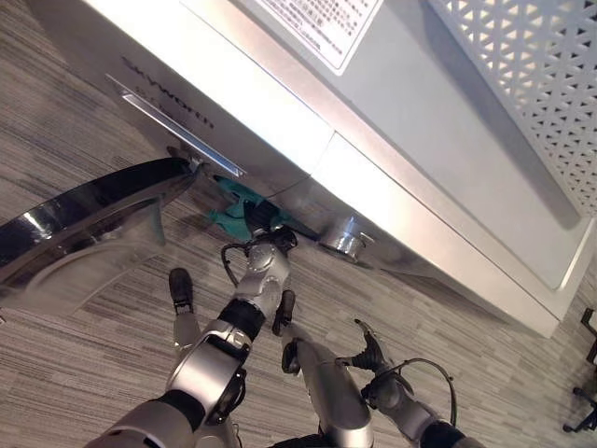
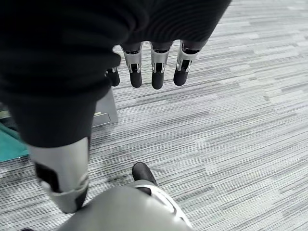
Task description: Grab the laundry basket,head to the washer,open it,put in the laundry and shut it.
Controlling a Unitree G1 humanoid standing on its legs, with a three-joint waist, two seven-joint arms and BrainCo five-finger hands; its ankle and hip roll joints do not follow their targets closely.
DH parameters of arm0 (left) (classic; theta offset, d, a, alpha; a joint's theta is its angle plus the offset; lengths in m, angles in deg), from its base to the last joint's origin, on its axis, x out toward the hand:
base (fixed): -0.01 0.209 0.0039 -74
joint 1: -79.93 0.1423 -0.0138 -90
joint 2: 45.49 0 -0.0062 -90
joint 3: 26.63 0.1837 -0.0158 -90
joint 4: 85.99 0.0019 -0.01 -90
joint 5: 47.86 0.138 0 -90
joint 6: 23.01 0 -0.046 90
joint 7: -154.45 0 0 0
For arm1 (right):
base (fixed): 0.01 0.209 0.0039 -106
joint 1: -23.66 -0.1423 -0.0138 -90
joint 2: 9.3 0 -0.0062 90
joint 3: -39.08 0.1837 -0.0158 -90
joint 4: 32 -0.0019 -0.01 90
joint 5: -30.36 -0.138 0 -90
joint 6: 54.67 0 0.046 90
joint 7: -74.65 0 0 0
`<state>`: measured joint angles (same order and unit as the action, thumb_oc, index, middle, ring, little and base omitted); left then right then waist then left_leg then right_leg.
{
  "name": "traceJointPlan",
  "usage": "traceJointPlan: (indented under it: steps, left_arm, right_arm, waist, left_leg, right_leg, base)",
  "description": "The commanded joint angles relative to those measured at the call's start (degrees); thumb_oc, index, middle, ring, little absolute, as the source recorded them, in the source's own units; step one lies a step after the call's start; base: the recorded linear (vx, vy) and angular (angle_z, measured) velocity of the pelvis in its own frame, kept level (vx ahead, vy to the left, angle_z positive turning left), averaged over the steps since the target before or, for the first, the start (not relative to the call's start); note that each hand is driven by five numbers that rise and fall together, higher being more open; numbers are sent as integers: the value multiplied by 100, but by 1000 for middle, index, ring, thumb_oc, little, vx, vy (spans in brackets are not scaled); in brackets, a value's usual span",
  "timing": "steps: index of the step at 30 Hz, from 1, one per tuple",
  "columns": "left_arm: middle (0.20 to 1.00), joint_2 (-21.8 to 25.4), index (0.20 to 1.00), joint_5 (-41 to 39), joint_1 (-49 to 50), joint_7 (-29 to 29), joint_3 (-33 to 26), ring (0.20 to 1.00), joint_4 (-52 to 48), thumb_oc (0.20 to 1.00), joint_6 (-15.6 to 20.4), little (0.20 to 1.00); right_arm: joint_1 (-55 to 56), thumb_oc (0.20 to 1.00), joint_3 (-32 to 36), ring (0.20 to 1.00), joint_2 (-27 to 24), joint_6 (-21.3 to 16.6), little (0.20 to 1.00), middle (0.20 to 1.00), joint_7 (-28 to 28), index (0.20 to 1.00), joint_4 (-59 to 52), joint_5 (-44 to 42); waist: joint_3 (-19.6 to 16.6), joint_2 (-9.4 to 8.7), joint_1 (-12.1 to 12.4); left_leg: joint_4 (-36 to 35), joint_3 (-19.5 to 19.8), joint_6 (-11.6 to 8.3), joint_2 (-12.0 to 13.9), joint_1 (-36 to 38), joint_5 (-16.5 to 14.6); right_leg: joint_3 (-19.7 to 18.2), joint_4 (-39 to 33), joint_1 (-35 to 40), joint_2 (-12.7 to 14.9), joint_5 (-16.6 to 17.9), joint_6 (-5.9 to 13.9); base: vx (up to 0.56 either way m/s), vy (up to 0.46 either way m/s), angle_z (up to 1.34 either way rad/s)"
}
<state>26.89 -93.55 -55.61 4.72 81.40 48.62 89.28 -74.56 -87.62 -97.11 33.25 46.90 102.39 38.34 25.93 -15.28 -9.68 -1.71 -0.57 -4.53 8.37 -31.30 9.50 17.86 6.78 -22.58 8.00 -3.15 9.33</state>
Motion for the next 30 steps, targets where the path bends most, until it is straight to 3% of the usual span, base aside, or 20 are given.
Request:
traceJointPlan:
  steps: [1,7,13,15,16,18,21,22,24,25,30]
  left_arm:
    - [200,-436,200,-448,-978,-108,-531,200,-358,200,582,200]
    - [200,-235,200,-863,-1822,18,-1058,200,-734,200,944,200]
    - [200,532,200,-813,-2653,294,-1440,200,-664,200,1069,200]
    - [200,1318,200,-970,-3348,409,-1555,200,-414,200,1143,200]
    - [200,1327,200,-984,-3364,395,-1560,200,-395,200,1144,200]
    - [200,1845,200,-1040,-3871,462,-1405,200,-274,200,1137,200]
    - [200,2510,200,-1072,-5026,481,-721,200,-265,200,1176,200]
    - [200,2599,200,-997,-5401,558,-473,200,-515,200,1312,200]
    - [200,2604,200,-927,-5499,590,-397,200,-719,200,1400,200]
    - [200,2588,200,-713,-5635,667,-320,200,-1328,200,1636,200]
    - [200,2258,200,-151,-5497,856,-318,200,-2309,200,1786,200]
  right_arm:
    - [-12,1000,-71,1000,-119,97,1000,1000,-193,1000,-531,233]
    - [6,1000,151,1000,-249,15,1000,1000,-322,1000,-858,232]
    - [41,1000,484,1000,-482,-202,1000,1000,-373,1000,-1398,61]
    - [44,1000,663,1000,-718,-354,1000,1000,-294,1000,-1803,-62]
    - [38,1000,663,1000,-722,-351,1000,1000,-292,1000,-1807,-63]
    - [51,1000,793,1000,-881,-450,1000,1000,-264,1000,-1980,-176]
    - [37,1000,1059,1000,-1392,-558,1000,1000,-238,1000,-2384,-267]
    - [54,1000,1143,1000,-1538,-524,1000,1000,-223,1000,-2460,-250]
    - [65,1000,1197,1000,-1590,-522,1000,1000,-230,1000,-2458,-250]
    - [113,1000,1320,1000,-1660,-515,1000,1000,-225,1000,-2465,-241]
    - [360,1000,1466,1000,-1885,-493,1000,1000,-128,1000,-2606,-131]
  waist:
    - [387,-377,-14]
    - [387,-296,-249]
    - [387,-234,-423]
    - [386,-208,-493]
    - [386,-205,-499]
    - [383,-153,-531]
    - [329,-1,-646]
    - [314,108,-678]
    - [289,158,-675]
    - [240,254,-671]
    - [163,334,-619]
  left_leg:
    - [265,-2,-128,175,-197,-647]
    - [644,97,-115,155,-905,-809]
    - [788,176,-141,207,-1304,-875]
    - [749,209,-170,258,-1381,-864]
    - [749,210,-170,258,-1387,-863]
    - [741,227,-183,277,-1402,-849]
    - [849,301,-194,279,-1573,-847]
    - [971,359,-193,253,-1775,-858]
    - [979,376,-194,242,-1834,-862]
    - [944,415,-200,225,-1900,-849]
    - [728,445,-215,199,-1899,-767]
  right_leg:
    - [-114,-611,-925,-54,1046,-27]
    - [-210,-381,-1605,-82,1011,-52]
    - [-248,-205,-2078,-138,961,-53]
    - [-274,-192,-2231,-199,955,-30]
    - [-273,-190,-2237,-199,954,-30]
    - [-317,-173,-2282,-233,937,-22]
    - [-408,-36,-2474,-256,868,-39]
    - [-382,54,-2626,-240,821,-47]
    - [-376,66,-2675,-234,803,-52]
    - [-351,65,-2761,-240,784,-38]
    - [-320,12,-2807,-264,766,-37]
  base:
    - [-24,-32,-5]
    - [3,-49,-10]
    - [11,-52,-6]
    - [24,-63,-4]
    - [13,-35,-3]
    - [21,-46,-3]
    - [46,-86,-2]
    - [34,-89,2]
    - [33,-54,8]
    - [38,-25,12]
    - [27,-22,8]
